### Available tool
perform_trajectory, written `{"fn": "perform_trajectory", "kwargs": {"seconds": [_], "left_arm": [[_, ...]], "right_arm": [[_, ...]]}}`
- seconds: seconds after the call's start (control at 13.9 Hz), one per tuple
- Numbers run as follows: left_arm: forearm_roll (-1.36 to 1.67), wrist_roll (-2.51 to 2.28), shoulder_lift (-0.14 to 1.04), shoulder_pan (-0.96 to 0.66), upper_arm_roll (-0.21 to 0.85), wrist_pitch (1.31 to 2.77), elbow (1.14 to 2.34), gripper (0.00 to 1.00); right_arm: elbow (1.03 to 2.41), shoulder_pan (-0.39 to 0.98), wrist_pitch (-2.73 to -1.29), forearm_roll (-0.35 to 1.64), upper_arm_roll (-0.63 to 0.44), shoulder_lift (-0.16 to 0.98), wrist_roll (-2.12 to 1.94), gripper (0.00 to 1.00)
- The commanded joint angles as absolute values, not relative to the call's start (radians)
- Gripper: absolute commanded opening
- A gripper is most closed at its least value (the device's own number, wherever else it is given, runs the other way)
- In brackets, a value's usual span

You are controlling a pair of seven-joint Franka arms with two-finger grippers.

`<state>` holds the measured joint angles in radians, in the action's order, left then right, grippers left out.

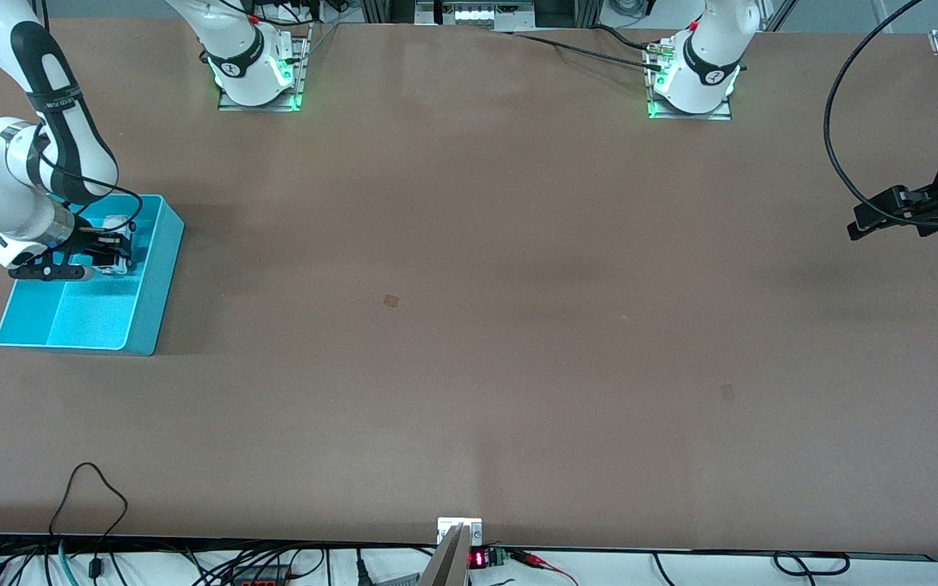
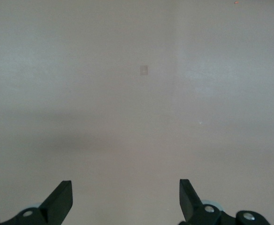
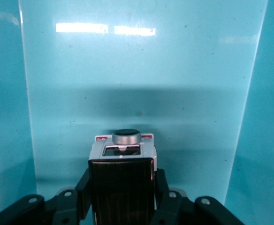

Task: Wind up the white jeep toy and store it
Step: 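Lower the jeep into the blue bin and open the right gripper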

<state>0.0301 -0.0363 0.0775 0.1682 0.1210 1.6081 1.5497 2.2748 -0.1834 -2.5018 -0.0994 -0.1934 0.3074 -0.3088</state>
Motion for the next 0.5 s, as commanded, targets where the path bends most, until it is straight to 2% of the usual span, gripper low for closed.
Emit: {"fn": "perform_trajectory", "kwargs": {"seconds": [0.0, 0.07, 0.14, 0.22, 0.29, 0.43], "left_arm": [[0.034, -0.04, 0.072, 0.166, 0.121, 1.612, 1.554, 1.0], [0.034, -0.04, 0.071, 0.166, 0.121, 1.612, 1.554, 1.0], [0.035, -0.04, 0.072, 0.167, 0.12, 1.614, 1.554, 1.0], [0.035, -0.04, 0.075, 0.163, 0.109, 1.615, 1.554, 1.0], [0.038, -0.04, 0.077, 0.157, 0.097, 1.615, 1.552, 1.0], [0.038, -0.04, 0.077, 0.092, 0.034, 1.615, 1.549, 1.0]], "right_arm": [[2.281, -0.192, -2.513, -0.089, -0.189, 0.302, -0.299, 0.16], [2.281, -0.192, -2.513, -0.089, -0.189, 0.304, -0.299, 0.35], [2.28, -0.192, -2.513, -0.089, -0.189, 0.305, -0.299, 0.6], [2.279, -0.193, -2.514, -0.087, -0.189, 0.308, -0.299, 0.81], [2.279, -0.193, -2.513, -0.087, -0.187, 0.307, -0.299, 0.98], [2.272, -0.193, -2.51, -0.087, -0.187, 0.296, -0.305, 1.0]]}}
